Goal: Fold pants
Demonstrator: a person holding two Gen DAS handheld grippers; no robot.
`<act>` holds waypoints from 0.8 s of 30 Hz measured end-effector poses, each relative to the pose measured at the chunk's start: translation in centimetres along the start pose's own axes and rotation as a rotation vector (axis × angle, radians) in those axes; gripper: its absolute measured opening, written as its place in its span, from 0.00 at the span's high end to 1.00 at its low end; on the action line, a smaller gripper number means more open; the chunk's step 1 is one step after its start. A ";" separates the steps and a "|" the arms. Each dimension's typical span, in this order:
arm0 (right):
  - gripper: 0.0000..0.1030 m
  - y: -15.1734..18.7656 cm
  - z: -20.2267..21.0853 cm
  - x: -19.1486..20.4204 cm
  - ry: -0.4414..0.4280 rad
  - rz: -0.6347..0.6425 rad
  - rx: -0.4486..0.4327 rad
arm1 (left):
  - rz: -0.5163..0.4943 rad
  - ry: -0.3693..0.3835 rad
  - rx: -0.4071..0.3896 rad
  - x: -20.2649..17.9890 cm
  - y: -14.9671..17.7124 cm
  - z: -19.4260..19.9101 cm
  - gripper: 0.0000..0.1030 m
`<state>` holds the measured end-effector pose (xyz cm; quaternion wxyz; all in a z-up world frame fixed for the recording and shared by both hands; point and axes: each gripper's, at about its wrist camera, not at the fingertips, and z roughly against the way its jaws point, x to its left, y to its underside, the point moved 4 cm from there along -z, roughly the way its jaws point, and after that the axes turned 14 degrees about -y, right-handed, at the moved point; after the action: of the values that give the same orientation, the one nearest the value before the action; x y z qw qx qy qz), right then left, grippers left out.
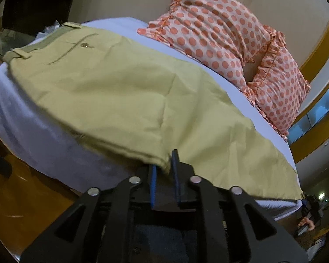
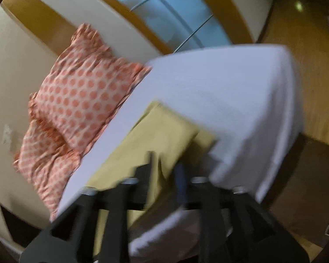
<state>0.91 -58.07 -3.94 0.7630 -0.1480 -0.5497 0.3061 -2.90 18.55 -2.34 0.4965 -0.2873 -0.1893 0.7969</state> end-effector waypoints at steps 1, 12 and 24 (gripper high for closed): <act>0.45 -0.2 0.5 -0.2 0.011 0.010 -0.029 | 0.005 0.005 -0.017 0.4 0.3 0.6 0.79; 0.67 1.3 -2.2 -0.7 -0.006 0.104 -0.009 | 0.127 -0.047 -0.171 4.8 -0.3 5.0 0.61; 0.97 4.6 -6.2 14.8 -0.356 0.408 0.096 | 0.175 -0.093 -0.240 6.9 -2.6 5.2 0.50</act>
<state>8.34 -44.52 2.36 0.5831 -0.1630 -0.6189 0.5004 -6.81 25.79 1.27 0.3779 -0.3228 -0.2804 0.8212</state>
